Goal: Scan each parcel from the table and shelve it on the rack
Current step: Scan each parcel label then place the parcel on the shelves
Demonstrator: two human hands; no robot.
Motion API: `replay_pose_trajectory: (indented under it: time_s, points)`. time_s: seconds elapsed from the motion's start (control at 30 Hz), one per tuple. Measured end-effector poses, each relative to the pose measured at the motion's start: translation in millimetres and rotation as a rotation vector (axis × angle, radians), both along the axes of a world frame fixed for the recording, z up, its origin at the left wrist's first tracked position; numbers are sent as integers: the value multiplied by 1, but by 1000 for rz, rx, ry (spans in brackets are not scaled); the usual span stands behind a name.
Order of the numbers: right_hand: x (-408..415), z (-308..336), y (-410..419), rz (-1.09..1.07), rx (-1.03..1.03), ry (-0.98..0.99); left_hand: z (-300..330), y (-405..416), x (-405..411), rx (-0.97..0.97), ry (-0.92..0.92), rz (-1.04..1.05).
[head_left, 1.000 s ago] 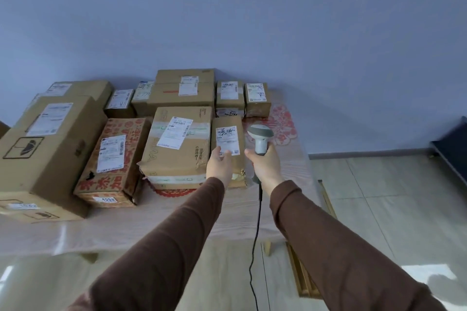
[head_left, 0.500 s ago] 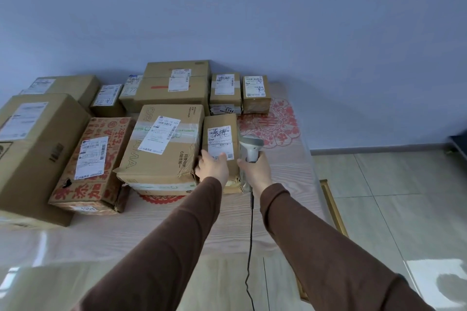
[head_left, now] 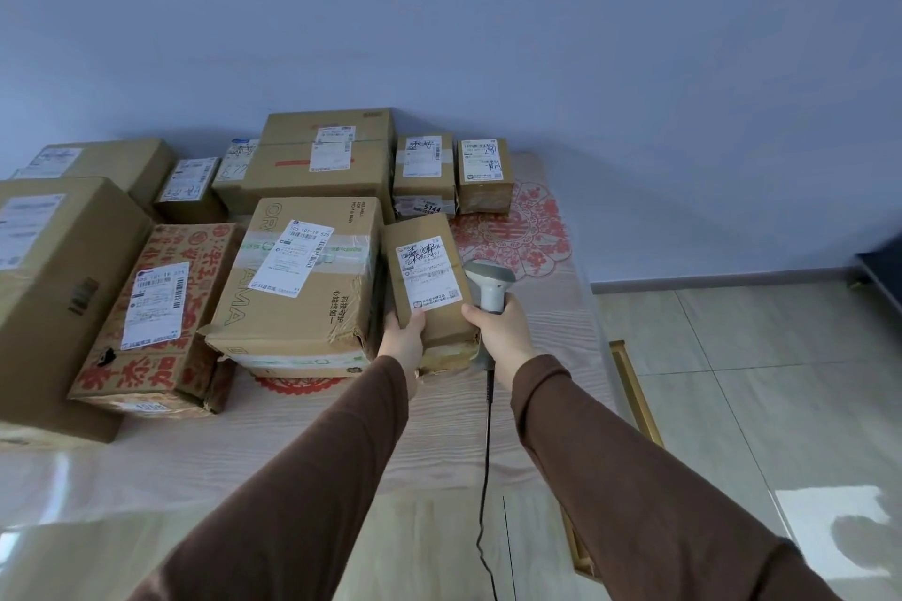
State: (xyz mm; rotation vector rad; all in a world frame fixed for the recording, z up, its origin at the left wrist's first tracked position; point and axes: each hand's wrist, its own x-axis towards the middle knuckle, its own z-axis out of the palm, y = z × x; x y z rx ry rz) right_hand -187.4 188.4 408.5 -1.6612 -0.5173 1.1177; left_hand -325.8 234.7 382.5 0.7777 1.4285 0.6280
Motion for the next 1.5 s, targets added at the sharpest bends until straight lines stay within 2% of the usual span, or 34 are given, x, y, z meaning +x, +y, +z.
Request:
replay_pose_trajectory:
  time_s: [0.23,0.33,0.47,0.53,0.8,1.03,1.2,1.4,1.5]
  points:
    - [10,57,-23,-53,193,35,65,-22,2,157,-188,-8]
    - [10,93,-36,-75,292,45,94,-23,-4,194,-219,-41]
    - [3,146,-52,-78,426,50,137,-26,-13,363,-215,-105]
    - [-1,171,-59,-79,491,51,165,-32,-16,423,-273,-133]
    - [-23,239,-73,-65,634,-76,250,-47,-38,534,-415,-192]
    - [-45,286,-89,-59,726,-406,281,-49,-55,627,-391,-137]
    - [-65,322,-98,43,763,-405,293,-51,-63,680,-376,-107]
    - [-83,328,-89,3,689,-548,298,-55,-66,701,-372,-146]
    - [-86,330,-87,-4,686,-553,302,-58,-66,708,-382,-140]
